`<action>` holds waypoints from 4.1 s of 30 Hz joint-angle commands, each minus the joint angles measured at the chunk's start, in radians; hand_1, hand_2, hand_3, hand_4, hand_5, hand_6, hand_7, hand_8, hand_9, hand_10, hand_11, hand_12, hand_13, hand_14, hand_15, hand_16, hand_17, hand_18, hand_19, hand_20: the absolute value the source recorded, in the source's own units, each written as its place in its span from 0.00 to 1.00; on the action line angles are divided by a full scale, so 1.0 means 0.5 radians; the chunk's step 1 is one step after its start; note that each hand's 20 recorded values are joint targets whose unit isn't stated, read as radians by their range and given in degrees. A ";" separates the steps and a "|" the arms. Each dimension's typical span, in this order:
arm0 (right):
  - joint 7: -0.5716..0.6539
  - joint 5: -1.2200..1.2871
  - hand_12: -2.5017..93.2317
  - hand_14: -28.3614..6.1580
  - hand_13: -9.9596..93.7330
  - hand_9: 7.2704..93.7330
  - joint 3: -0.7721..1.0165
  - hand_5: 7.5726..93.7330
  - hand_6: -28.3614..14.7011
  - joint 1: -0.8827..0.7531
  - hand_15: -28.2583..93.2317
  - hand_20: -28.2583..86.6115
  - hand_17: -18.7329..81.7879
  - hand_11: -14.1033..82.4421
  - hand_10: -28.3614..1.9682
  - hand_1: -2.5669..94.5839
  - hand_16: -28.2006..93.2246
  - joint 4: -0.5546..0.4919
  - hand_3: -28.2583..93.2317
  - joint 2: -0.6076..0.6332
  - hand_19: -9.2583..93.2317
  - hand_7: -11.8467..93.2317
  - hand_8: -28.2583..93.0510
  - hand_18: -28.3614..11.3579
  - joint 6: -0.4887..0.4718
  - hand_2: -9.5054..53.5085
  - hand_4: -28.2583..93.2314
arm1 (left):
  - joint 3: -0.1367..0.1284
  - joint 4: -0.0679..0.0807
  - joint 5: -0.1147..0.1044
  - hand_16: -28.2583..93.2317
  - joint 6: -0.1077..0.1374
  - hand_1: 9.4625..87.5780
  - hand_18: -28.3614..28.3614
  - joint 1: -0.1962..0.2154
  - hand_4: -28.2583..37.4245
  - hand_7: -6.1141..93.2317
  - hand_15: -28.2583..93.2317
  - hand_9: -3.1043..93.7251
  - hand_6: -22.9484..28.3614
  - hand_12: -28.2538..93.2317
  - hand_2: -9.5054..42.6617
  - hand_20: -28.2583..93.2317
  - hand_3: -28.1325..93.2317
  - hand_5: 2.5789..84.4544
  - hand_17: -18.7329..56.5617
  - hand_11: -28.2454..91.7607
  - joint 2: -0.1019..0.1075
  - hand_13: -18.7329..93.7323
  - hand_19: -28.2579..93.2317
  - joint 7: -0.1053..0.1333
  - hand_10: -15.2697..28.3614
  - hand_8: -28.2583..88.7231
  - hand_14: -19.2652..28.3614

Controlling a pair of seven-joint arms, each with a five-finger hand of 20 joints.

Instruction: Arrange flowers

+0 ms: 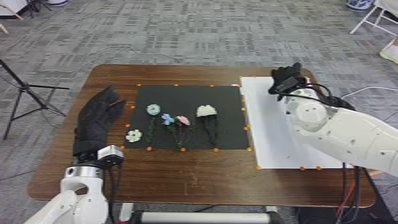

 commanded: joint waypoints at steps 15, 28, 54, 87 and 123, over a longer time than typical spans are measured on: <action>-0.207 -0.043 0.49 0.82 0.74 0.81 -0.070 0.57 0.73 0.034 0.65 0.69 0.44 0.32 0.79 0.47 0.58 -0.081 0.93 0.080 0.82 0.61 0.27 0.25 -0.166 0.00 0.01 | 0.003 -0.005 0.001 0.27 0.004 0.25 0.86 -0.008 0.07 0.31 0.55 0.32 0.49 0.40 0.13 0.39 0.82 0.37 0.15 0.48 -0.007 0.39 0.57 0.004 0.63 0.15 0.71; -0.175 -0.074 0.56 0.88 0.81 0.90 0.191 0.68 0.73 -0.204 0.64 0.70 0.49 0.34 0.83 0.54 0.64 -0.703 0.94 0.320 0.86 0.64 0.28 0.26 0.270 0.00 0.03 | -0.011 -0.039 0.017 0.27 -0.002 0.25 0.85 0.019 0.07 0.31 0.55 0.32 0.49 0.40 0.13 0.39 0.82 0.37 0.15 0.48 -0.007 0.39 0.57 0.021 0.63 0.15 0.71; -0.210 -0.118 0.57 0.86 0.80 0.89 0.385 0.67 0.72 -0.587 0.64 0.70 0.49 0.33 0.82 0.54 0.64 -1.058 0.93 0.209 0.85 0.64 0.29 0.27 0.288 0.00 0.03 | 0.030 -0.011 0.013 0.27 -0.059 0.24 0.86 -0.041 0.06 0.30 0.55 0.32 0.49 0.40 0.13 0.39 0.82 0.37 0.15 0.48 -0.009 0.39 0.57 0.022 0.64 0.15 0.71; -0.078 -0.210 0.55 0.83 0.74 0.80 0.338 0.57 0.72 -0.647 0.65 0.69 0.45 0.32 0.80 0.52 0.63 -0.887 0.89 0.021 0.83 0.64 0.28 0.28 0.204 0.00 0.00 | 0.060 0.002 0.009 0.27 -0.051 0.24 0.86 -0.082 0.06 0.31 0.55 0.32 0.49 0.40 0.14 0.39 0.81 0.37 0.15 0.48 -0.009 0.39 0.57 0.023 0.64 0.15 0.72; -1.819 2.974 0.28 0.46 0.30 0.27 3.245 0.29 0.60 -2.838 0.29 0.43 0.17 0.20 0.49 0.18 0.52 -1.616 0.91 0.522 0.44 0.22 0.17 0.18 -0.398 0.13 0.05 | 0.026 0.007 0.285 0.28 -0.342 0.25 0.91 -0.044 0.06 0.28 0.49 0.26 0.47 0.40 0.13 0.35 0.80 0.31 0.13 0.44 -0.144 0.34 0.55 -0.310 0.61 0.16 0.70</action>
